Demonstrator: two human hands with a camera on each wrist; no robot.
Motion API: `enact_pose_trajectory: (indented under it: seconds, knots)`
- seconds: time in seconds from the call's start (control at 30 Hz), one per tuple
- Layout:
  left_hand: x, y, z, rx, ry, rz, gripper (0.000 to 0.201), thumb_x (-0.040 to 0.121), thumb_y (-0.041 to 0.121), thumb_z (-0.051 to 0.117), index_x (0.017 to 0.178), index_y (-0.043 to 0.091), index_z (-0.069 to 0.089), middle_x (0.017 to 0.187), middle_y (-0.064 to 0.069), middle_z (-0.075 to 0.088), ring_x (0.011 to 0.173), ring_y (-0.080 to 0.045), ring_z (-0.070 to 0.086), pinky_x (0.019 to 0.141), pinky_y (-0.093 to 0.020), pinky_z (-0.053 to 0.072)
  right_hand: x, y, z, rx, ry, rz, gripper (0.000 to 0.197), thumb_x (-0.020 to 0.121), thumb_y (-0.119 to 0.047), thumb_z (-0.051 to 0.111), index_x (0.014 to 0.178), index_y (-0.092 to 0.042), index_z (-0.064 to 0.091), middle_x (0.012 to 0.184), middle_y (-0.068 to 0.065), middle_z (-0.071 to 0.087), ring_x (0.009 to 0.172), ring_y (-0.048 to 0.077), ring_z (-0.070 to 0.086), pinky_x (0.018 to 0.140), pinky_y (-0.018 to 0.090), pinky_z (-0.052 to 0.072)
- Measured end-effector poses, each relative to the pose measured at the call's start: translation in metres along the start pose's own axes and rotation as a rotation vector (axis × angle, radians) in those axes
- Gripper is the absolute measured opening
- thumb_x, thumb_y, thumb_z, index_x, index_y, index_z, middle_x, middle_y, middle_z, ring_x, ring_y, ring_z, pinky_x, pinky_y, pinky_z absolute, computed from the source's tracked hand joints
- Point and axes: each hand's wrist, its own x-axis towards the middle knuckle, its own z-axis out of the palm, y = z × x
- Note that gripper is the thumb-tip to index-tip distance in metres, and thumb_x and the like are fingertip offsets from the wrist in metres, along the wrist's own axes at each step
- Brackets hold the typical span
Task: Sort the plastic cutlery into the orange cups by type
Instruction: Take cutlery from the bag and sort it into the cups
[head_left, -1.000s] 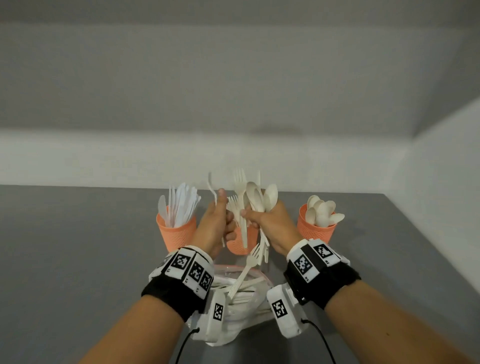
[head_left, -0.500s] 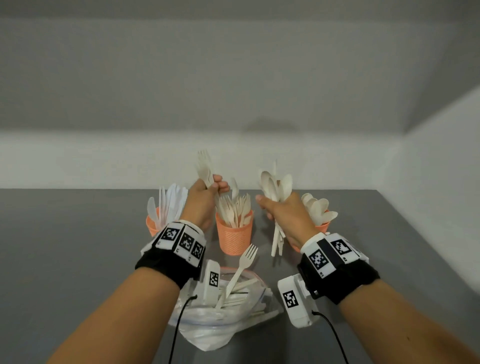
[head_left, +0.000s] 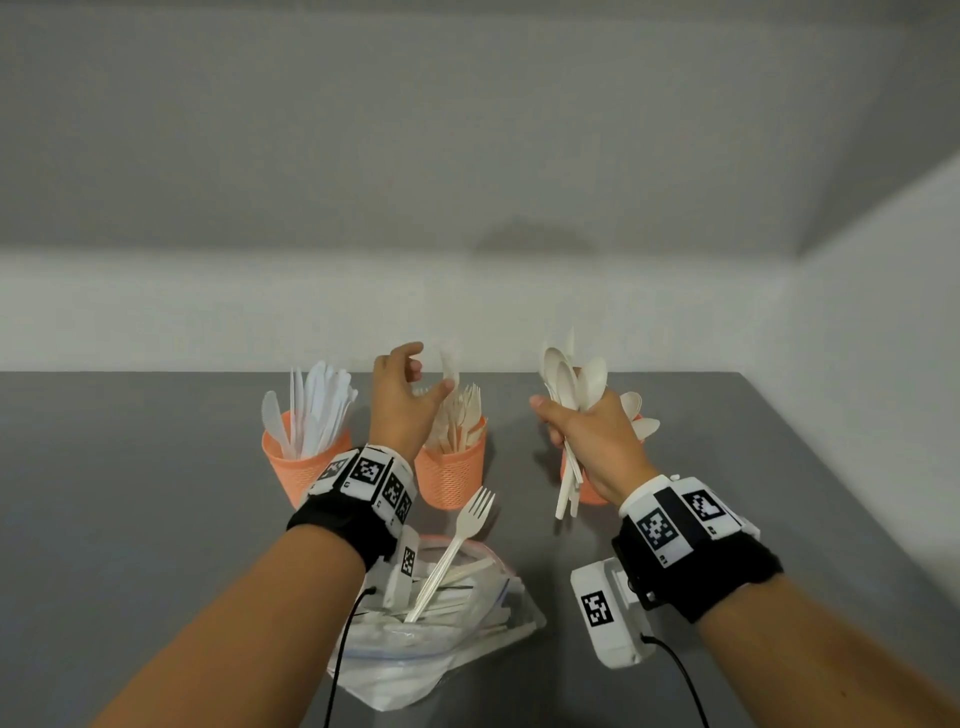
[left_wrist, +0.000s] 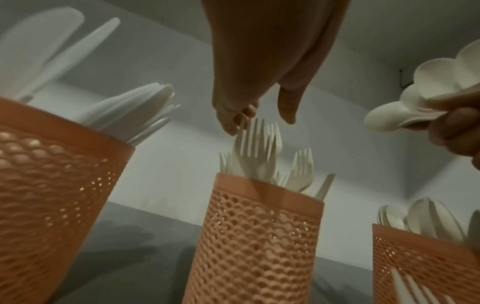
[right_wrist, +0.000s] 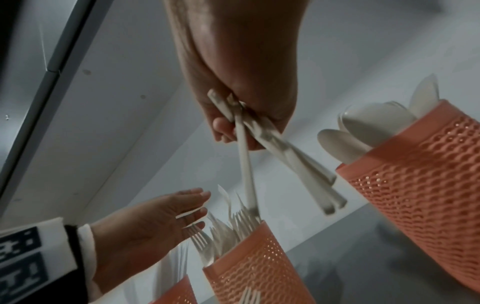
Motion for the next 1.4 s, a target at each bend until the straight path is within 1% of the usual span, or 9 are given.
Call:
enact_pose_trajectory:
  seconds: [0.2, 0.4, 0.5, 0.63, 0.87, 1.0, 1.2, 1.27, 1.4]
  knots:
    - [0.015, 0.002, 0.006, 0.194, -0.140, 0.026, 0.051, 0.095, 0.014, 0.046, 0.144, 0.012, 0.029, 0.148, -0.011, 0.027, 0.136, -0.023, 0.032, 0.112, -0.031, 0.026, 0.001, 0.005, 0.005, 0.026, -0.019, -0.010, 0.016, 0.084, -0.013, 0.066, 0.075, -0.010, 0.053, 0.047, -0.002, 0.045, 0.038, 0.005, 0.041, 0.044, 0.019, 0.037]
    - [0.035, 0.007, 0.014, 0.635, -0.533, 0.058, 0.036, 0.099, 0.021, 0.037, 0.131, 0.018, 0.052, 0.140, -0.005, 0.049, 0.132, -0.022, 0.041, 0.107, -0.033, 0.030, -0.001, 0.008, 0.005, 0.028, -0.045, -0.023, 0.018, 0.084, -0.012, 0.065, 0.074, -0.009, 0.050, 0.049, 0.002, 0.042, 0.034, 0.003, 0.039, 0.039, 0.015, 0.034]
    - [0.018, 0.016, 0.011, 0.963, -0.555, 0.173, 0.039, 0.098, 0.028, 0.036, 0.134, 0.017, 0.046, 0.150, -0.002, 0.035, 0.141, -0.024, 0.023, 0.110, -0.047, 0.023, -0.001, 0.010, 0.003, 0.026, -0.041, -0.023, 0.021, 0.085, -0.012, 0.065, 0.072, -0.009, 0.048, 0.051, 0.004, 0.041, 0.033, 0.003, 0.038, 0.038, 0.014, 0.033]
    - [-0.025, 0.033, 0.002, 0.698, -0.290, 0.224, 0.023, 0.092, 0.025, 0.049, 0.100, 0.007, 0.062, 0.107, -0.012, 0.060, 0.100, -0.030, 0.058, 0.084, -0.037, 0.045, -0.001, 0.013, 0.004, 0.032, -0.032, -0.026, 0.025, 0.084, -0.011, 0.064, 0.067, -0.009, 0.047, 0.049, 0.003, 0.041, 0.036, 0.004, 0.039, 0.042, 0.017, 0.034]
    - [-0.068, 0.003, 0.002, 0.810, -0.733, -0.184, 0.011, 0.080, 0.017, 0.064, 0.082, 0.007, 0.064, 0.089, -0.009, 0.066, 0.087, -0.022, 0.062, 0.065, -0.022, 0.042, -0.005, 0.010, 0.019, 0.037, -0.088, -0.054, 0.026, 0.085, -0.009, 0.063, 0.065, -0.008, 0.047, 0.050, 0.004, 0.042, 0.035, 0.003, 0.039, 0.041, 0.012, 0.035]
    - [-0.048, 0.021, -0.018, 0.589, -0.573, -0.142, 0.022, 0.082, 0.012, 0.065, 0.064, 0.014, 0.054, 0.067, 0.000, 0.056, 0.062, -0.011, 0.049, 0.054, -0.018, 0.033, -0.007, 0.009, 0.021, 0.043, -0.091, -0.065, 0.026, 0.085, -0.009, 0.063, 0.065, -0.007, 0.046, 0.050, 0.005, 0.041, 0.037, 0.004, 0.038, 0.042, 0.013, 0.034]
    - [-0.006, 0.067, -0.052, 0.251, 0.095, 0.262, 0.014, 0.089, 0.007, 0.053, 0.076, 0.001, 0.054, 0.068, -0.017, 0.059, 0.062, -0.030, 0.056, 0.058, -0.028, 0.046, -0.012, 0.006, 0.017, 0.148, -0.168, -0.018, 0.022, 0.086, -0.013, 0.064, 0.065, -0.012, 0.056, 0.053, 0.004, 0.052, 0.044, 0.009, 0.045, 0.052, 0.020, 0.041]
    - [-0.005, 0.054, -0.043, 0.229, 0.117, 0.255, 0.018, 0.091, 0.007, 0.049, 0.075, 0.001, 0.052, 0.064, -0.015, 0.057, 0.064, -0.034, 0.058, 0.058, -0.036, 0.046, -0.015, 0.005, 0.016, 0.252, -0.216, 0.012, 0.014, 0.086, -0.011, 0.064, 0.073, -0.012, 0.061, 0.062, 0.004, 0.060, 0.047, 0.009, 0.049, 0.053, 0.021, 0.044]
    - [-0.023, 0.002, -0.016, 0.369, -0.027, 0.101, 0.019, 0.092, 0.011, 0.051, 0.074, 0.004, 0.056, 0.067, -0.003, 0.053, 0.069, -0.027, 0.052, 0.055, -0.024, 0.032, -0.019, 0.002, 0.014, 0.382, -0.271, 0.041, 0.008, 0.086, -0.008, 0.063, 0.079, -0.012, 0.063, 0.065, 0.003, 0.063, 0.048, 0.009, 0.052, 0.054, 0.021, 0.047]
